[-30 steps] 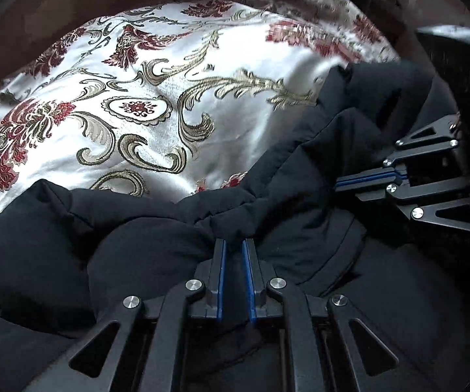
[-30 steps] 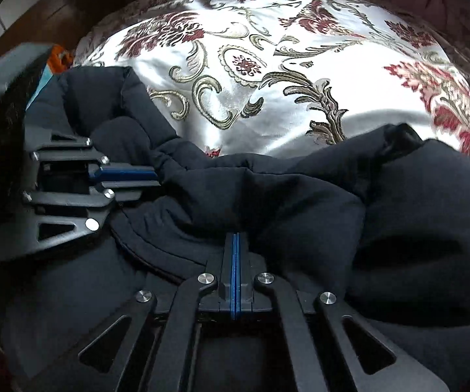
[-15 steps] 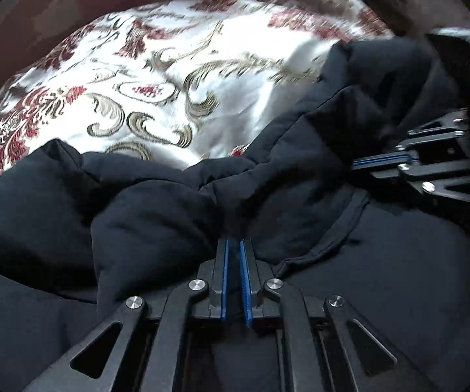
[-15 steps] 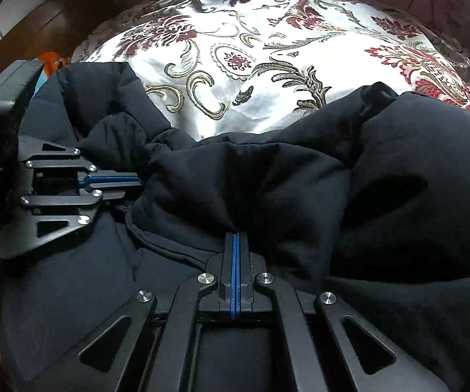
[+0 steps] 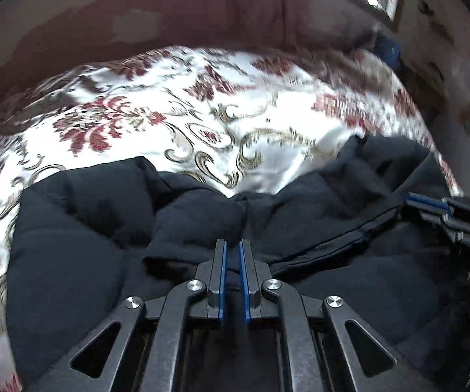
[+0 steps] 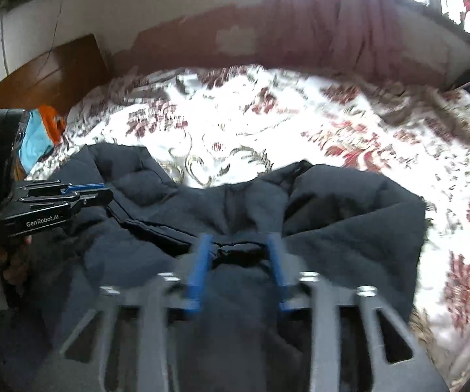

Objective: Fold large clothes

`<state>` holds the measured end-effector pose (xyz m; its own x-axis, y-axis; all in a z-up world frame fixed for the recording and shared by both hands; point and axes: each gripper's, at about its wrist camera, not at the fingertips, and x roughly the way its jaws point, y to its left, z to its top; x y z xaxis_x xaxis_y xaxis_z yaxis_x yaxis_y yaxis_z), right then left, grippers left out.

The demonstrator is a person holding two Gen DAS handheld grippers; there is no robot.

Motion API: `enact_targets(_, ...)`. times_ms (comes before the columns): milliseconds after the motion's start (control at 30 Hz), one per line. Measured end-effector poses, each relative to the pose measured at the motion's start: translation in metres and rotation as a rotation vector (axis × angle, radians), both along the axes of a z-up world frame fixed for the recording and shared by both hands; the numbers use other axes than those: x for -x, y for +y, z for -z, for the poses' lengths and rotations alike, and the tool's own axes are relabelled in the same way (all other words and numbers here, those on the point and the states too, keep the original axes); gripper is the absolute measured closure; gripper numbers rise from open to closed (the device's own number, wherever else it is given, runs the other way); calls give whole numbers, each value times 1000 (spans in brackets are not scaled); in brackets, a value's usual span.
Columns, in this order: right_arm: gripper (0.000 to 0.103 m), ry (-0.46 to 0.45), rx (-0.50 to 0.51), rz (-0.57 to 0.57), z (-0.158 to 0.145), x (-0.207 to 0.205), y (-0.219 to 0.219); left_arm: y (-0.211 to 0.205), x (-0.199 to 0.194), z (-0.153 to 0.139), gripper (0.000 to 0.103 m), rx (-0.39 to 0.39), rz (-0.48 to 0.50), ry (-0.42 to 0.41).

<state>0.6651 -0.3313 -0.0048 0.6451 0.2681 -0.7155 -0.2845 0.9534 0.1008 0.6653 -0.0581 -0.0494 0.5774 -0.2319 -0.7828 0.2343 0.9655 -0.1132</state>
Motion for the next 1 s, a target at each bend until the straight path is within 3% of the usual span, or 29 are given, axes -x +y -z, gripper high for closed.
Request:
enact_targets(100, 54, -53, -2, 9, -21, 21, -4, 2, 11, -18, 74, 30, -31, -1)
enact_targets(200, 44, -99, -2, 24, -42, 43, -5, 1, 27, -38, 26, 72, -44, -47)
enact_targets(233, 39, -116, -4, 32, -49, 52, -5, 3, 37, -46, 21, 86, -56, -80)
enact_targets(467, 19, -210, -14, 63, -97, 106, -6, 0, 94, -100, 11, 99, -60, -177)
enact_targets(533, 10, -241, -15, 61, -110, 124, -6, -1, 114, -116, 0, 89, -49, -206)
enact_targets(800, 7, -323, -5, 96, -145, 196, -5, 7, 184, -156, 0, 134, -49, -296)
enact_targets(1000, 6, -366, -3, 101, -163, 253, 1, 19, 243, -173, 0, 123, -77, -373)
